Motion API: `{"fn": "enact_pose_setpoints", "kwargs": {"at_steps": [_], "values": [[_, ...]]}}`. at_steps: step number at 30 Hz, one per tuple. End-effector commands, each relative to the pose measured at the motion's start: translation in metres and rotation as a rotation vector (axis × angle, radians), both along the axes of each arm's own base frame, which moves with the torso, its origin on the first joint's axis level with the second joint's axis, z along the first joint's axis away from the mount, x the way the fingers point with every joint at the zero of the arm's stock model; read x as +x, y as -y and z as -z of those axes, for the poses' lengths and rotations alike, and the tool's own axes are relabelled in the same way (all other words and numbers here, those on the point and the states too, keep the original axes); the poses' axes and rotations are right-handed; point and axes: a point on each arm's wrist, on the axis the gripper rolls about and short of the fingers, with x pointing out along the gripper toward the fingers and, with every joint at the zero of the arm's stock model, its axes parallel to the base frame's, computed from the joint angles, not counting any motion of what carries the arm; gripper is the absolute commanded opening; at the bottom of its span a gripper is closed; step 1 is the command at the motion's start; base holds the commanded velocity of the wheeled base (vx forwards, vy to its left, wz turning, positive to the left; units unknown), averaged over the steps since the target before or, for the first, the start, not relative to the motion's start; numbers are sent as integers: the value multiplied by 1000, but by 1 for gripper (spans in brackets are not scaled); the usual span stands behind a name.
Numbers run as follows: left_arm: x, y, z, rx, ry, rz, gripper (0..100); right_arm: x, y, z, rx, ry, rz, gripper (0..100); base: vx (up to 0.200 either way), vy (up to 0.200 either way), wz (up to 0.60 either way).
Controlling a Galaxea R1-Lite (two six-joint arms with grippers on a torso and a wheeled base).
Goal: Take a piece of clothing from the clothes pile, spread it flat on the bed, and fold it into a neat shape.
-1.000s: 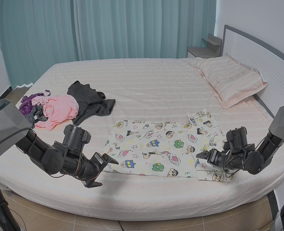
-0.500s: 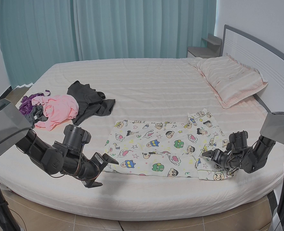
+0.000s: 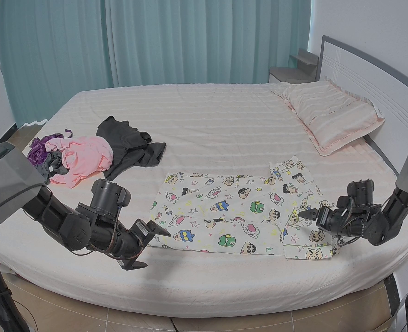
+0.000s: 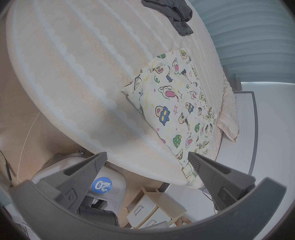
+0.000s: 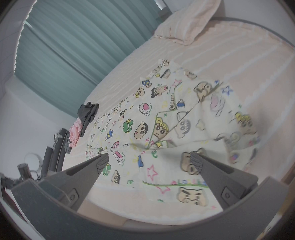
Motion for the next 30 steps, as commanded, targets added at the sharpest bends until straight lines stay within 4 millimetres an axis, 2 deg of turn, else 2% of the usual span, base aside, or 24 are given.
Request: {"fn": "enact_pose_setpoints", "kwargs": {"at_steps": [1,6,8,13,17,30], "values": [[0,0,1,1,-3,1,100,-24,38,-22,-31,66,-37,100,0,0,0],[-1,1,1,1,-3,2,100,-31,63,-11,-88,74,-104,100,0,0,0],[-1,1,1,1,-3,2,100,-30,73,0,-105,76,-157,100,0,0,0],[0,1,1,0,9,0,100,-22,77,31,-167,63,-276,100,0,0,0],[0,1,2,4,13,-3,100,-17,80,46,-167,52,-310,100,0,0,0],[0,4,4,16,15,-2,100,4,86,64,-141,78,-344,100,0,0,0]]}}
